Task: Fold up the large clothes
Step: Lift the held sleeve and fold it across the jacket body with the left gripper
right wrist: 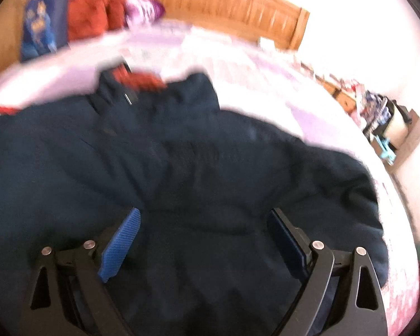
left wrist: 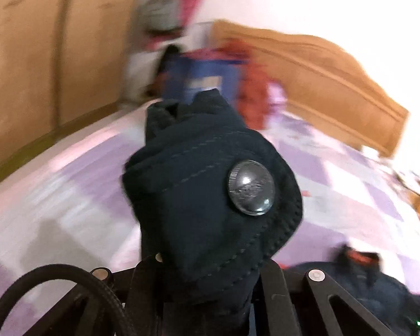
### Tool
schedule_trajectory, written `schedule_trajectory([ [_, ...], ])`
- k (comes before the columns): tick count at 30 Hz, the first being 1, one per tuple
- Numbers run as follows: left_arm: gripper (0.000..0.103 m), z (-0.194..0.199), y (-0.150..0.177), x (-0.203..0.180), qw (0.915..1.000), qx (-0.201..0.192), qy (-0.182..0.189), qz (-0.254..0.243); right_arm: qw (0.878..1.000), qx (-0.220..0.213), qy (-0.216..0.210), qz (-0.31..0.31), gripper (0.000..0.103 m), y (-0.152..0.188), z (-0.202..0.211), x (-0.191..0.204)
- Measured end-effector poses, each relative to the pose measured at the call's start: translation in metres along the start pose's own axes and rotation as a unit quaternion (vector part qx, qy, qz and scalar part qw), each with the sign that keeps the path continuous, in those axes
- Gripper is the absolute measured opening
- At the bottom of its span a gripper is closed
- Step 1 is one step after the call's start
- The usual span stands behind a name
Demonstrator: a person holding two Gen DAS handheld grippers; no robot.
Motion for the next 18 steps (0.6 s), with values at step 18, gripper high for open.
schedule_trajectory([
  [18,0.008,-0.087,0.126,-0.443,0.9396,0.126,0.294,-0.122,0.998,-0.018,0.002,-0.053,0.094,0.073,0.137,-0.188],
])
Point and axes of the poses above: each gripper's, at about its wrist camera, not at the fingertips, and z roughly against the way its jaws point, x to its left, y to its underside, the point moved 2 cm from there along -z, roughly the way its jaws point, and after that the axes turned 8 degrees about -z, right-handed, at the moved point
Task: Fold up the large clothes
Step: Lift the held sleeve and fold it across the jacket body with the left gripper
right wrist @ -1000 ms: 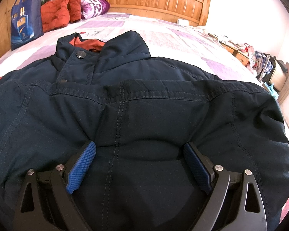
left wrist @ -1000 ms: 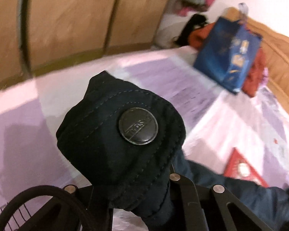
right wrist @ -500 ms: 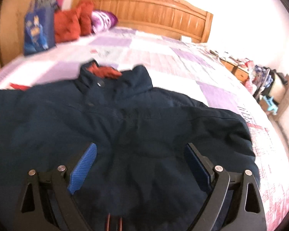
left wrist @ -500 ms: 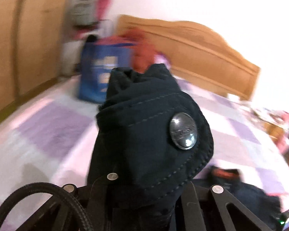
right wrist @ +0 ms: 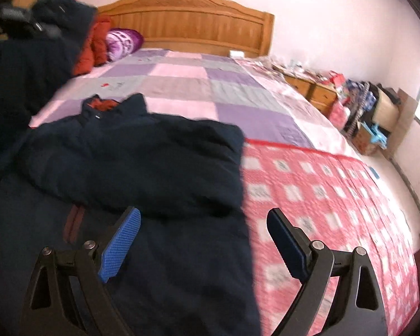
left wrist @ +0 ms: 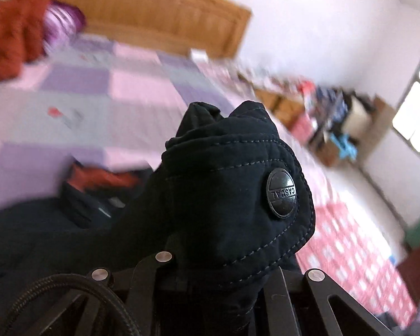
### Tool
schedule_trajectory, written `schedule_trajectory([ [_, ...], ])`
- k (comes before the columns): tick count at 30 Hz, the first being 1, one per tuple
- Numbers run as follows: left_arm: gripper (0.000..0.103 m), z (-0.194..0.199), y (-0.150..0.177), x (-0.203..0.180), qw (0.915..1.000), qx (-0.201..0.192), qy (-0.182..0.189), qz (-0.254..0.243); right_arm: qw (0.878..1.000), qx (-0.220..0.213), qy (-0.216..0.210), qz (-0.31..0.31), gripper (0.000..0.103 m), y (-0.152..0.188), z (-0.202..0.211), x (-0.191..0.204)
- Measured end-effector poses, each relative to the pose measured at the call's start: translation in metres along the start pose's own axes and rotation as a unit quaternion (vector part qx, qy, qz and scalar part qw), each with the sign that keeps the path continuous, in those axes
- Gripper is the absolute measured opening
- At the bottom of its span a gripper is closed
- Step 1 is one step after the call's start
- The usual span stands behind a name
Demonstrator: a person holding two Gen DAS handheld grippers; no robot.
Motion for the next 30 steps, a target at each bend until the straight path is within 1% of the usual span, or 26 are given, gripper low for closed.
schedule_trajectory([
  [1,0.008,-0.026,0.015,-0.012,0.9997,0.023,-0.003,-0.006,1.0,0.002,0.005,-0.003,0.094,0.004,0.002,-0.009],
  [4,0.008,-0.07,0.045,-0.037,0.9969,0.067,-0.027,-0.03,1.0,0.008,0.019,-0.006,0.094,0.014,0.008,-0.034],
  [5,0.008,-0.086,0.059,-0.045,0.9946,0.086,-0.04,-0.042,1.0,0.011,0.021,-0.009,0.094,0.017,0.01,-0.041],
  [7,0.008,-0.103,0.071,-0.054,0.9912,0.098,-0.061,-0.064,0.999,0.018,0.026,-0.013,0.094,0.026,0.011,-0.054],
  [9,0.009,-0.108,0.082,-0.063,0.9888,0.102,-0.075,-0.08,0.999,0.026,0.028,-0.016,0.094,0.033,0.012,-0.063],
  [13,0.011,-0.114,0.085,-0.071,0.9855,0.108,-0.099,-0.084,0.999,0.038,0.029,-0.024,0.094,0.04,0.006,-0.066],
  [14,0.019,-0.114,0.083,-0.074,0.9858,0.108,-0.097,-0.084,0.998,0.041,0.029,-0.026,0.094,0.041,0.005,-0.065],
  [15,0.034,-0.113,0.079,-0.073,0.9874,0.105,-0.085,-0.082,0.998,0.042,0.029,-0.028,0.094,0.04,0.004,-0.065],
  [16,0.041,-0.105,0.076,-0.076,0.989,0.096,-0.072,-0.086,0.998,0.042,0.029,-0.029,0.094,0.039,0.002,-0.064],
  [17,0.05,-0.102,0.072,-0.078,0.9896,0.084,-0.07,-0.093,0.998,0.043,0.029,-0.03,0.094,0.038,0.001,-0.062],
  [18,0.058,-0.092,0.07,-0.08,0.9899,0.068,-0.07,-0.102,0.998,0.044,0.028,-0.031,0.094,0.037,0.0,-0.059],
  [19,0.061,-0.079,0.069,-0.082,0.9898,0.052,-0.067,-0.115,0.998,0.045,0.027,-0.032,0.094,0.036,-0.001,-0.057],
  [21,0.075,-0.056,0.071,-0.082,0.9895,0.028,-0.062,-0.128,0.998,0.046,0.023,-0.037,0.094,0.033,-0.002,-0.054],
  [22,0.077,-0.045,0.073,-0.078,0.9892,0.014,-0.065,-0.131,0.998,0.048,0.021,-0.04,0.094,0.031,-0.003,-0.053],
  [23,0.079,-0.03,0.076,-0.067,0.9882,0.0,-0.081,-0.13,0.998,0.049,0.019,-0.043,0.094,0.03,-0.003,-0.053],
  [24,0.08,-0.023,0.078,-0.056,0.9877,-0.004,-0.095,-0.124,0.998,0.05,0.017,-0.046,0.094,0.028,-0.003,-0.051],
  [25,0.08,-0.017,0.081,-0.042,0.9874,-0.003,-0.109,-0.114,0.997,0.053,0.013,-0.052,0.094,0.026,-0.004,-0.049],
  [26,0.08,-0.012,0.084,-0.019,0.987,0.003,-0.128,-0.097,0.997,0.054,0.011,-0.055,0.094,0.025,-0.005,-0.047],
  [28,0.08,-0.01,0.088,0.019,0.9842,0.017,-0.162,-0.07,0.997,0.056,0.009,-0.058,0.094,0.022,-0.007,-0.042],
  [30,0.079,-0.006,0.095,0.06,0.9786,0.029,-0.2,-0.04,0.997,0.058,0.007,-0.06,0.094,0.018,-0.009,-0.035],
])
Point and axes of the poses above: each gripper's, at about its wrist camera, not at the fingertips, and z roughly against the way its jaws point, x to its left, y to its underside, the point moved 2 cm from there along -z, roughly the way its jaws point, and after that the axes turned 8 degrees about -z, right-handed, at the moved point
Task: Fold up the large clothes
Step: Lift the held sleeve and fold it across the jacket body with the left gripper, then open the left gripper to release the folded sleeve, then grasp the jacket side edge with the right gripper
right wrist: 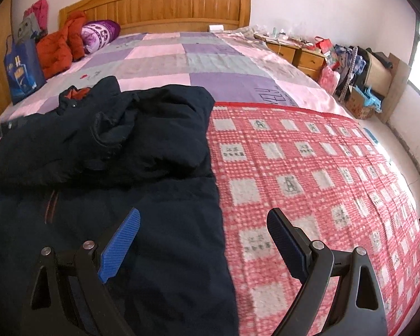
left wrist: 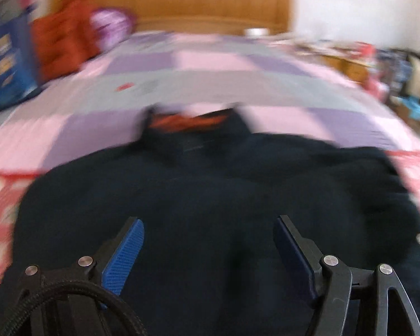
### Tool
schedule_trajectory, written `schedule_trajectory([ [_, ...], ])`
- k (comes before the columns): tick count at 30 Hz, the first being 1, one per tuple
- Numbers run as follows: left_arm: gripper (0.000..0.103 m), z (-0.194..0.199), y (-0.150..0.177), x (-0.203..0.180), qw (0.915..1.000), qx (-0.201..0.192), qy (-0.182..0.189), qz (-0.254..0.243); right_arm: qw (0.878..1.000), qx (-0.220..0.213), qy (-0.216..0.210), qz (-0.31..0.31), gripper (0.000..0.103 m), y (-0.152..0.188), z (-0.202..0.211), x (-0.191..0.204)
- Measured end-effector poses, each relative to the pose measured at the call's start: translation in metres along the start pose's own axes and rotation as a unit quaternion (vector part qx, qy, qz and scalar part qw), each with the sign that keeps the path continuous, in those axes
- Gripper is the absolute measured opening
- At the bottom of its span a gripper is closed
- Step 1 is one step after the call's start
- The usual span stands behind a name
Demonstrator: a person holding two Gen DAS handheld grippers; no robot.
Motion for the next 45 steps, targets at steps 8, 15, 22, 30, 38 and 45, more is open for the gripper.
schedule_trajectory([
  [8,0.084,-0.065,0.041,0.104,0.9876,0.095,-0.123,0.023,1.0,0.007,-0.019,0.018,0.094,-0.012,-0.01,0.038],
  [15,0.082,-0.07,0.044,0.145,0.985,0.107,-0.125,0.053,0.999,0.003,-0.036,0.023,0.094,-0.037,-0.03,0.08],
  [22,0.082,-0.027,0.064,0.136,0.9945,0.075,-0.07,0.019,0.998,0.022,-0.053,-0.006,0.099,-0.077,-0.064,0.106],
  [30,0.085,-0.045,0.085,0.188,0.9863,0.103,-0.083,0.098,0.988,0.12,-0.101,0.013,0.058,-0.08,-0.124,0.137],
  [38,0.085,-0.029,0.08,0.207,0.9862,0.079,-0.131,0.063,0.982,0.077,-0.136,0.103,0.028,-0.117,-0.128,0.226],
  [45,0.083,-0.005,0.056,0.201,0.9906,0.027,-0.116,0.067,0.99,0.017,-0.101,0.095,0.023,-0.149,-0.11,0.201],
])
Point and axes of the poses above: each gripper's, at about its wrist camera, not at the fingertips, and z roughly against the way its jaws point, x to its left, y to its underside, the point moved 2 cm from there along -z, roughly the way its jaws point, and after that the axes turned 8 degrees about -z, right-handed, at the moved point
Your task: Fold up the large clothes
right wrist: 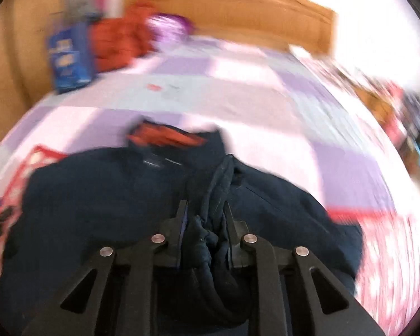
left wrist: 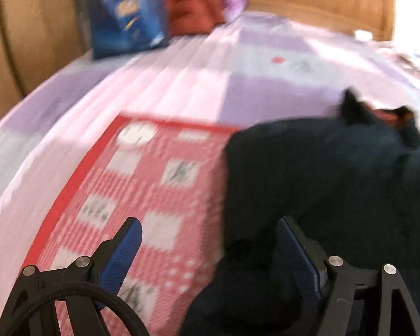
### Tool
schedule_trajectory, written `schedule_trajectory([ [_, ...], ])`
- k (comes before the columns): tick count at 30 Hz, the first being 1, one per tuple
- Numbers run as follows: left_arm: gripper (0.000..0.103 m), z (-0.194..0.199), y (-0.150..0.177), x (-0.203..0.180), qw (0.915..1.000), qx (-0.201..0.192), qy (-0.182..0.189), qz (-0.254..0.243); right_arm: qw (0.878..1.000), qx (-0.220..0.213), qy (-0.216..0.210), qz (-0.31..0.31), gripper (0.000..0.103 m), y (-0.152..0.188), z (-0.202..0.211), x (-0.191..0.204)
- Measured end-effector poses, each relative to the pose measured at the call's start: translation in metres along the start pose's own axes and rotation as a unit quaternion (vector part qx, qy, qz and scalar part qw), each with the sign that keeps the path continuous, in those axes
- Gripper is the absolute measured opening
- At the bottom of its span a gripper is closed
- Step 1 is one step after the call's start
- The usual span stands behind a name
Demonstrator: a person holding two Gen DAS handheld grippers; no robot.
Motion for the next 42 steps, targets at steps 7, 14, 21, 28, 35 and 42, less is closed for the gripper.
schedule_trajectory([
  [7,0.083,-0.02,-0.057,-0.058,0.994,-0.016,0.108,-0.009,0.997,0.053,0.008,-0.047,0.034,0.053,-0.008,-0.068],
  [14,0.103,-0.112,-0.052,-0.073,0.9944,0.089,0.0,-0.057,0.999,0.043,0.024,-0.017,0.043,0.054,-0.009,-0.046],
  [21,0.103,-0.131,-0.05,-0.052,0.9938,0.1,-0.039,-0.029,0.998,0.037,0.053,-0.001,0.064,0.036,-0.049,-0.061],
  [28,0.099,-0.095,-0.041,-0.054,0.997,0.071,-0.025,-0.014,0.997,0.038,0.026,-0.061,0.064,0.028,-0.055,-0.086],
  [35,0.099,-0.007,-0.029,-0.086,0.9963,-0.025,0.02,-0.08,0.986,-0.084,0.136,-0.042,0.067,0.067,0.042,-0.103],
  [42,0.099,-0.014,-0.036,-0.175,0.988,-0.016,0.081,-0.131,0.995,-0.092,-0.008,0.033,0.067,0.068,0.035,0.017],
])
Point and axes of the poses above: each gripper's, at about its wrist camera, not at the fingertips, and z roughly against the way its jaws point, x to its left, y to its underside, the point moved 2 cm from there along -z, roughly the way its jaws point, and after that the axes turned 8 degrees about -z, right-handed, at the moved point
